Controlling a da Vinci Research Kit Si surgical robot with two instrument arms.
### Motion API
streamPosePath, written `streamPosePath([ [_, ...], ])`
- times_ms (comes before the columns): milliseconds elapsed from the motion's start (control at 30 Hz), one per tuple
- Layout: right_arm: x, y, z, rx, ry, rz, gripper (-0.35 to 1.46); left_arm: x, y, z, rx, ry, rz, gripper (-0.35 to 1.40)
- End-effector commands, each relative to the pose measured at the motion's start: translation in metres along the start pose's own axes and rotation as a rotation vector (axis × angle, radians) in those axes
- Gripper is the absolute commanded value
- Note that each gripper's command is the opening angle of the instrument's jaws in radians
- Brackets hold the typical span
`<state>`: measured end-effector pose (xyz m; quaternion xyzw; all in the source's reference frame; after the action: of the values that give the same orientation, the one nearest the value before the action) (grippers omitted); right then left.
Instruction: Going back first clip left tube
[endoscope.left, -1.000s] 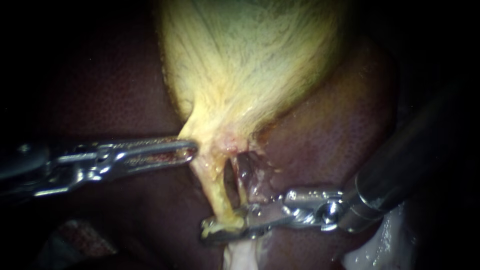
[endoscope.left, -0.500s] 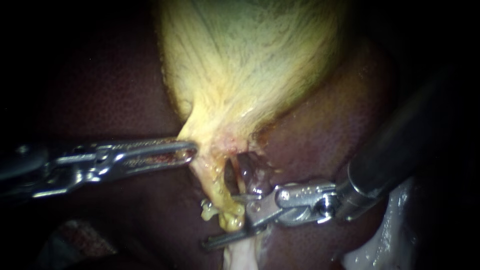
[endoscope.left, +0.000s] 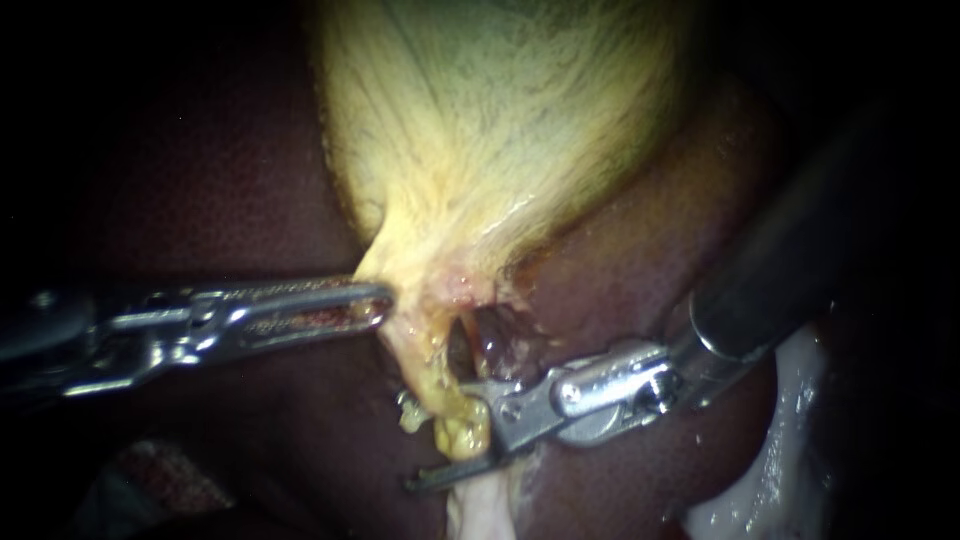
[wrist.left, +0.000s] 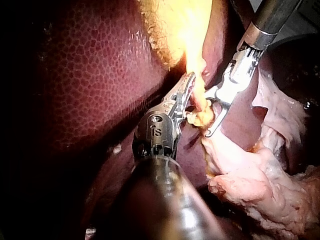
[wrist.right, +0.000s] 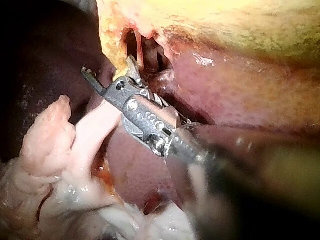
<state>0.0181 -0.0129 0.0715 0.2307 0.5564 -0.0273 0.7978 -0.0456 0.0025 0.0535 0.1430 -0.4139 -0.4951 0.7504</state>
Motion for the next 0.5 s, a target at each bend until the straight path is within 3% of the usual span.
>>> streamPosePath([
  [33, -0.0001, 0.0, 0.0, 0.001, -0.002, -0.003, 0.6, 0.0, 0.0, 0.0, 0.0, 0.0, 0.0, -0.21],
  [267, -0.0002, -0.0001, -0.0001, 0.002, -0.002, 0.002, 0.6, 0.0, 0.0, 0.0, 0.0, 0.0, 0.0, -0.21],
  [500, -0.0001, -0.0007, 0.0, 0.0, 0.006, 0.355, 0.6, 0.0, 0.0, 0.0, 0.0, 0.0, 0.0, -0.21],
])
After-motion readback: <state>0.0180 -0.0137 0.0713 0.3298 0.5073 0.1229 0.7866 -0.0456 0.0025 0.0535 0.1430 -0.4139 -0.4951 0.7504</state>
